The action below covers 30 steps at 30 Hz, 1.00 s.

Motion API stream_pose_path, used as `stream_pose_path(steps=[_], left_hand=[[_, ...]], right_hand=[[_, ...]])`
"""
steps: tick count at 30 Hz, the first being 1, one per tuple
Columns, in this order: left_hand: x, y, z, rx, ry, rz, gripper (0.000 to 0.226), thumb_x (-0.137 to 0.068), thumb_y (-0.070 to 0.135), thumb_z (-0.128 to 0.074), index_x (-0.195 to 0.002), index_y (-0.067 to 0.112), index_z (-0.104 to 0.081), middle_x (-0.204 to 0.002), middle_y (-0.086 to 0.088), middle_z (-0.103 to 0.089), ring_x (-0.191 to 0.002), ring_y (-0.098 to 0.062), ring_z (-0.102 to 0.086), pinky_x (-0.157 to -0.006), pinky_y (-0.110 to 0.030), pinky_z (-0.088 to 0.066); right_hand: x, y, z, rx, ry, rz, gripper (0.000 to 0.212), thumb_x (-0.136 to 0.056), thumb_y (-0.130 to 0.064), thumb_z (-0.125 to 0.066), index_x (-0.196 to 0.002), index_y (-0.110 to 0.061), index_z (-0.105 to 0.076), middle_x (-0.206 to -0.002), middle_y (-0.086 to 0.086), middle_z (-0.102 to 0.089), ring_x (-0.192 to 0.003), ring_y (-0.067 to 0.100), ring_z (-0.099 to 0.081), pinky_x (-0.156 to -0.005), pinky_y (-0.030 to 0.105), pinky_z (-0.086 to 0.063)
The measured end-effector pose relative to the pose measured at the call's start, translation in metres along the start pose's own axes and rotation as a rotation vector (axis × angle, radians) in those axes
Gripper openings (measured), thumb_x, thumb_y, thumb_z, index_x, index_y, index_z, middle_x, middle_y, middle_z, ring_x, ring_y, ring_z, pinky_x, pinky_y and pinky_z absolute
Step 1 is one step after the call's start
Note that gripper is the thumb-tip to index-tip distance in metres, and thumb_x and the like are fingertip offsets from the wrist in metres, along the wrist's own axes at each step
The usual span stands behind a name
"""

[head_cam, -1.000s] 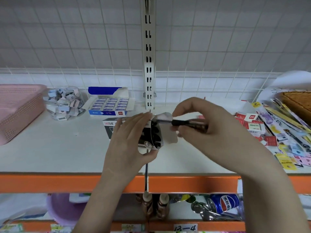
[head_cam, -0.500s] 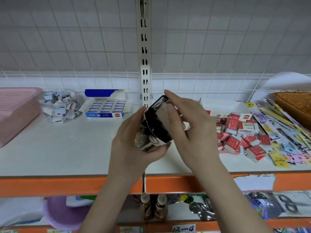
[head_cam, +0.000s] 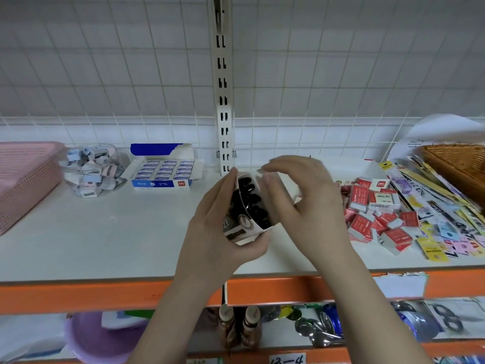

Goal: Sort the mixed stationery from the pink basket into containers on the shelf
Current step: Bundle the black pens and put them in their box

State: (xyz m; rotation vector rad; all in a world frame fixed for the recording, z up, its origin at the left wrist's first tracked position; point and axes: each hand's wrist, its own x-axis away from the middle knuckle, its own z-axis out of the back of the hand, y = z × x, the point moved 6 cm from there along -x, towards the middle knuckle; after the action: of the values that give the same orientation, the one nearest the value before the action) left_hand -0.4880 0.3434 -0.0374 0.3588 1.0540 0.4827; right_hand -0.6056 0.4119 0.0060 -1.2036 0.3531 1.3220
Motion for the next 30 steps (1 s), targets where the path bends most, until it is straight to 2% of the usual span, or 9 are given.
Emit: stream_pose_path(steps=[5, 7, 9, 13, 16, 19, 22, 26, 30], left_hand=[[0.006, -0.015, -0.017, -0.04, -0.158, 0.021, 0.095, -0.069, 0.047, -0.055, -0.147, 0.033, -0.002, -0.151, 0.013, -0.019, -0.136, 0.009, -0.013, -0.104, -0.023, -0.037], [0.007, -0.02, -0.015, -0.153, -0.098, -0.012, 0.089, -0.07, 0.041, -0.054, -0.147, 0.02, -0.016, -0.147, -0.002, -0.031, -0.134, -0.007, -0.028, -0.104, -0.035, -0.033], [0.002, -0.023, -0.01, -0.211, -0.041, -0.019, 0.073, -0.071, 0.036, -0.053, -0.137, 0.008, -0.04, -0.127, -0.012, -0.051, -0.114, -0.02, -0.045, -0.095, -0.031, -0.042], [-0.02, -0.022, -0.006, -0.019, -0.077, 0.11, 0.04, -0.082, 0.024, -0.061, -0.121, 0.015, -0.06, -0.097, 0.009, -0.058, -0.086, -0.001, -0.053, -0.073, -0.006, -0.039], [-0.047, -0.018, -0.016, 0.047, -0.142, 0.116, 0.045, -0.077, 0.007, -0.07, -0.118, 0.024, -0.063, -0.093, 0.009, -0.067, -0.083, -0.007, -0.058, -0.071, -0.006, -0.04], [-0.08, -0.027, -0.043, 0.077, -0.208, -0.041, 0.053, -0.071, 0.0, -0.075, -0.119, 0.019, -0.065, -0.108, 0.011, -0.068, -0.092, -0.008, -0.062, -0.082, -0.006, -0.042], [-0.103, -0.053, -0.085, 0.153, -0.362, -0.116, 0.064, -0.069, -0.009, -0.074, -0.123, 0.022, -0.063, -0.124, 0.014, -0.061, -0.107, -0.013, -0.062, -0.097, -0.028, -0.048], [-0.106, -0.087, -0.13, 0.129, -0.55, -0.08, 0.067, -0.07, -0.013, -0.067, -0.129, 0.017, -0.055, -0.121, 0.006, -0.06, -0.119, -0.018, -0.053, -0.099, -0.027, -0.041], [-0.09, -0.108, -0.159, -0.015, -0.716, -0.138, 0.08, -0.069, -0.024, -0.055, -0.132, 0.025, -0.051, -0.137, -0.005, -0.052, -0.135, -0.025, -0.039, -0.111, -0.046, -0.034]], right_hand=[[0.005, 0.029, -0.007, -0.229, -0.133, -0.418, 0.016, -0.085, -0.019, -0.068, -0.091, -0.033, -0.064, -0.077, -0.007, -0.068, -0.062, 0.014, -0.064, -0.059, 0.033, -0.053], [0.003, 0.027, -0.003, -0.218, -0.165, -0.396, 0.015, -0.085, -0.02, -0.067, -0.087, -0.034, -0.065, -0.071, -0.008, -0.07, -0.064, 0.018, -0.066, -0.061, 0.031, -0.053], [0.001, 0.03, 0.005, -0.266, -0.168, -0.396, 0.014, -0.088, -0.017, -0.063, -0.088, -0.03, -0.067, -0.071, -0.008, -0.071, -0.065, 0.013, -0.067, -0.061, 0.025, -0.052], [-0.004, 0.049, 0.035, -0.305, -0.015, -0.465, 0.017, -0.092, -0.009, -0.056, -0.09, -0.023, -0.067, -0.071, -0.006, -0.07, -0.061, 0.0, -0.064, -0.058, 0.012, -0.048], [-0.003, 0.061, 0.046, -0.234, 0.006, -0.493, 0.02, -0.091, -0.008, -0.056, -0.085, -0.023, -0.067, -0.068, -0.008, -0.067, -0.059, -0.002, -0.062, -0.055, 0.008, -0.045], [0.002, 0.069, 0.053, -0.154, 0.024, -0.498, 0.025, -0.091, -0.009, -0.057, -0.08, -0.03, -0.065, -0.066, 0.002, -0.068, -0.062, 0.013, -0.065, -0.059, 0.022, -0.051], [0.01, 0.078, 0.059, -0.078, 0.044, -0.521, 0.025, -0.091, -0.013, -0.057, -0.077, -0.033, -0.064, -0.071, 0.018, -0.067, -0.068, 0.034, -0.061, -0.06, 0.037, -0.048], [0.023, 0.101, 0.071, 0.177, 0.059, -0.57, 0.016, -0.091, -0.016, -0.056, -0.086, -0.024, -0.069, -0.068, 0.003, -0.068, -0.065, 0.021, -0.062, -0.058, 0.024, -0.046], [0.03, 0.12, 0.085, 0.467, 0.023, -0.625, 0.017, -0.091, -0.017, -0.056, -0.1, -0.014, -0.07, -0.066, -0.004, -0.059, -0.056, 0.009, -0.052, -0.048, 0.011, -0.033]])
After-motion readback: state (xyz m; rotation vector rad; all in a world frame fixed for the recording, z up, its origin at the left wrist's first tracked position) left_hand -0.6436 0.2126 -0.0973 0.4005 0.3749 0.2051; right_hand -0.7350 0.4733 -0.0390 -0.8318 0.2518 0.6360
